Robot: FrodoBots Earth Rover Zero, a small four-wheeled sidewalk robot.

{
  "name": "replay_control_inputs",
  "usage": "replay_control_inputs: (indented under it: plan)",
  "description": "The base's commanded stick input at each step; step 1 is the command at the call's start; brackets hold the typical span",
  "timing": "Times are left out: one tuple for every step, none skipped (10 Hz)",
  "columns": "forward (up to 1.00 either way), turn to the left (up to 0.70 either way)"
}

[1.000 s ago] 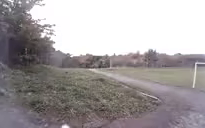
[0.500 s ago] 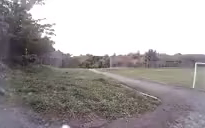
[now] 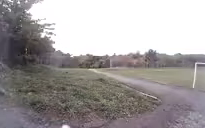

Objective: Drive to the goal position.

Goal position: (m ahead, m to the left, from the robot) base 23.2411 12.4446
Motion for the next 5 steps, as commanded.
replay_control_inputs:
  plan:
    - [0.00, -0.70]
    - [0.00, -0.70]
    - [0.00, -0.70]
    - [0.00, -0.70]
    - [0.00, -0.70]
